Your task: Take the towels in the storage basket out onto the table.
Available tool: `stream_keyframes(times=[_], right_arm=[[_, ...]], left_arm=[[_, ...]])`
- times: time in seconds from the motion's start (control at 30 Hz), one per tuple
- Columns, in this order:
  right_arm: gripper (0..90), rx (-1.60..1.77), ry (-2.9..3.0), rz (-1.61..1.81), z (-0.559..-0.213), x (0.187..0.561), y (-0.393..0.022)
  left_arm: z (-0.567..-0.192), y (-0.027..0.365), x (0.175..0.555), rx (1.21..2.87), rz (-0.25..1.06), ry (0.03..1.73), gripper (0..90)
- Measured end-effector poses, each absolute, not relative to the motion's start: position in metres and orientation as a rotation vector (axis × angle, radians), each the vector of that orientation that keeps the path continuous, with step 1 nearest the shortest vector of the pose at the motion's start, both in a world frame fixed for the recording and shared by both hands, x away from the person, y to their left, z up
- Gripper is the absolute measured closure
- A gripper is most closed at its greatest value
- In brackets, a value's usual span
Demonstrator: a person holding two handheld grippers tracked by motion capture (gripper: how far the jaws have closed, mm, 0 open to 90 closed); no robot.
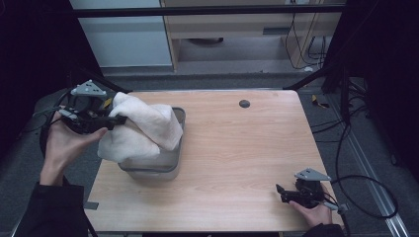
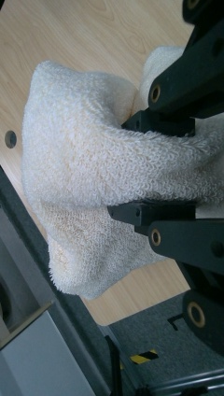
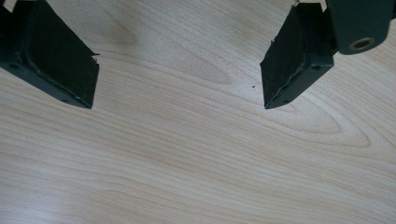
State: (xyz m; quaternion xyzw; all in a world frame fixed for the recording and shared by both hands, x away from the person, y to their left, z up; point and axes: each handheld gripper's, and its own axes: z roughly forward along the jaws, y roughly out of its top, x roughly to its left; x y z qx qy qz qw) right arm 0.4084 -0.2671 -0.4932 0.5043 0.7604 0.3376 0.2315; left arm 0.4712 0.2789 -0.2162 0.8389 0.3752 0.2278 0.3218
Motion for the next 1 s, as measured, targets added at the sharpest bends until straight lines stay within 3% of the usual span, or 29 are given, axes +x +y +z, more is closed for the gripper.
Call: stream_keyframes(times=[1.0], right_arm=[[10.9, 1.385, 2.075, 0.933, -0.492, 0.407, -0.268]], left_arm=[[-0.221, 0.179, 0.468, 2.343, 0.504, 0.731, 66.9]])
